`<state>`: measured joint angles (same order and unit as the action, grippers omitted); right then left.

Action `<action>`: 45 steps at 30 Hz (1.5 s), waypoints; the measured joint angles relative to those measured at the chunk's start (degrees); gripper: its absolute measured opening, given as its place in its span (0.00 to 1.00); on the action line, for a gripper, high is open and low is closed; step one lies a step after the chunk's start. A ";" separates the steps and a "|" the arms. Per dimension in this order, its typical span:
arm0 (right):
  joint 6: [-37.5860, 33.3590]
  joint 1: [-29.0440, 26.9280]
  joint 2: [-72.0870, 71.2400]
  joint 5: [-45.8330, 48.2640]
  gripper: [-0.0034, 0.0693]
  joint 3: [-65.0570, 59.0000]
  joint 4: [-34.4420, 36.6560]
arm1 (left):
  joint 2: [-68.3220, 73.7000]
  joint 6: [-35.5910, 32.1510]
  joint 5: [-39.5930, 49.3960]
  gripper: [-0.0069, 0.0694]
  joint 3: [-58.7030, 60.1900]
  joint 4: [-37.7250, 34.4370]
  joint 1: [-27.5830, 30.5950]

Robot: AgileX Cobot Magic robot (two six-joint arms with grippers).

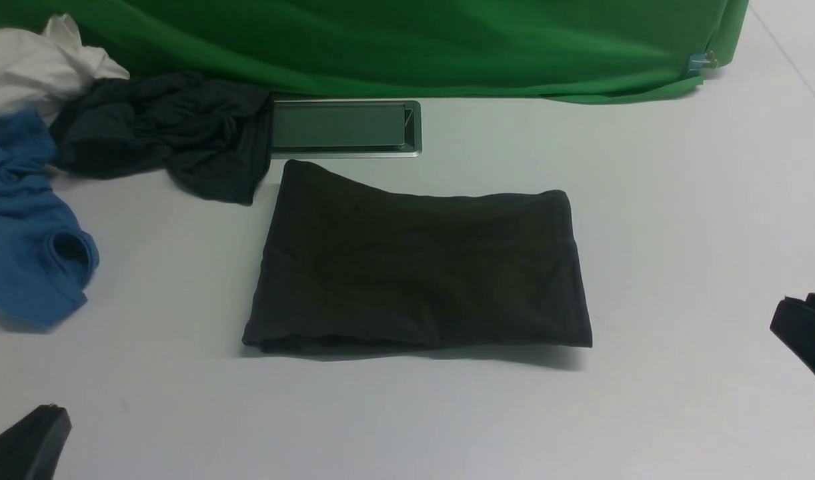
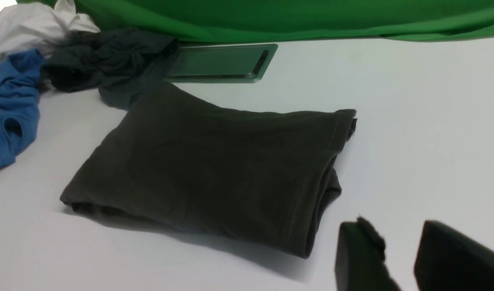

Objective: Fold a long-sleeved shirt on a white desktop.

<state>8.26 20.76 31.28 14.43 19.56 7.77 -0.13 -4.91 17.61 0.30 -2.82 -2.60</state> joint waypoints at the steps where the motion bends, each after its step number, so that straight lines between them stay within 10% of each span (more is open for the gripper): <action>1: -0.04 0.00 0.00 0.00 0.37 0.00 0.00 | 0.00 1.34 -0.19 0.11 0.00 0.12 0.02; 35: -0.01 -0.59 -1.86 0.00 0.37 -0.21 0.00 | 0.00 4.11 -2.47 0.11 0.04 1.28 2.30; 45: -3.72 -11.55 -22.82 -1.93 0.37 -6.22 -8.85 | 0.00 4.11 -2.54 0.11 0.04 1.28 2.30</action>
<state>4.53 9.20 8.47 12.50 13.35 -1.08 -0.13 -0.80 15.07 0.35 -1.54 -0.30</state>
